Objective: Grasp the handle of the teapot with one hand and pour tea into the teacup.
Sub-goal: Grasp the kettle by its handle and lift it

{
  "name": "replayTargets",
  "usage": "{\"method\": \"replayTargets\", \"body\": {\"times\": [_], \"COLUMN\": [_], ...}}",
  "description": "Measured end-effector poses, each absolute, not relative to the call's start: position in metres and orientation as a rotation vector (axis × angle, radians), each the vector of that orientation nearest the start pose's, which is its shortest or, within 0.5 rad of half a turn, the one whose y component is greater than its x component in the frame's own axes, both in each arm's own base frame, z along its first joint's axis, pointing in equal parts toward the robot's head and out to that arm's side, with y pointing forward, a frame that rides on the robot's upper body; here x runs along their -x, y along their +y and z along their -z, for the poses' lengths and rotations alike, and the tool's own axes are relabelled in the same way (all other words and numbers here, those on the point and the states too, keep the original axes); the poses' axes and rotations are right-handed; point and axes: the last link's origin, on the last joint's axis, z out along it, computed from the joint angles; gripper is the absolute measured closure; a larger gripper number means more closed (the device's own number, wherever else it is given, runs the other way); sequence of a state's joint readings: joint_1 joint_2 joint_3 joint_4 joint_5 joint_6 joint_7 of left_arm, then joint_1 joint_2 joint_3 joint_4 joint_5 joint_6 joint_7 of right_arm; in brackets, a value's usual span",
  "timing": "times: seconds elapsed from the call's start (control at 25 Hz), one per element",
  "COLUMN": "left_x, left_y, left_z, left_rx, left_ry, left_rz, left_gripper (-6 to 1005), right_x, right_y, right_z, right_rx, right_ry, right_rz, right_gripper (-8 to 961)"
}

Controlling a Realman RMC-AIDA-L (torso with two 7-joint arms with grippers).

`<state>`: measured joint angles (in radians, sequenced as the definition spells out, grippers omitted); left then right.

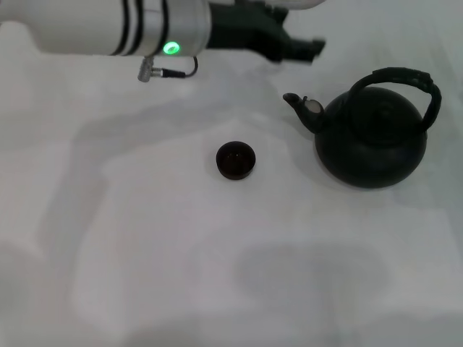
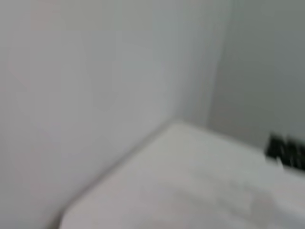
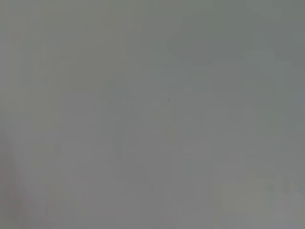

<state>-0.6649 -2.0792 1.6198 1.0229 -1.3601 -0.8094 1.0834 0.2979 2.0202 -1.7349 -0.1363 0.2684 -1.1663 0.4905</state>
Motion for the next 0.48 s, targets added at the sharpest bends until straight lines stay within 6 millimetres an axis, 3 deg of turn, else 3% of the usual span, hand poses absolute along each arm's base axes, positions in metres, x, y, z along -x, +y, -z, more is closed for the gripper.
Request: {"method": "replayTargets", "body": {"times": [0.24,0.48], "left_x": [0.127,0.183], "left_y": [0.396,0.394], "left_z": [0.042,0.013], "left_rx": [2.446,2.131], "left_ry": [-0.633,-0.756], "left_rz": [0.83,1.079], "left_gripper": [156,155], "right_x": [-0.382,-0.376], "right_y": [0.288,0.27], "right_z": [-0.034,-0.045], "right_rx": [1.454,1.455], "right_ry": [0.761,0.743], "right_rz": [-0.848,-1.004], "right_gripper": [112,112]}}
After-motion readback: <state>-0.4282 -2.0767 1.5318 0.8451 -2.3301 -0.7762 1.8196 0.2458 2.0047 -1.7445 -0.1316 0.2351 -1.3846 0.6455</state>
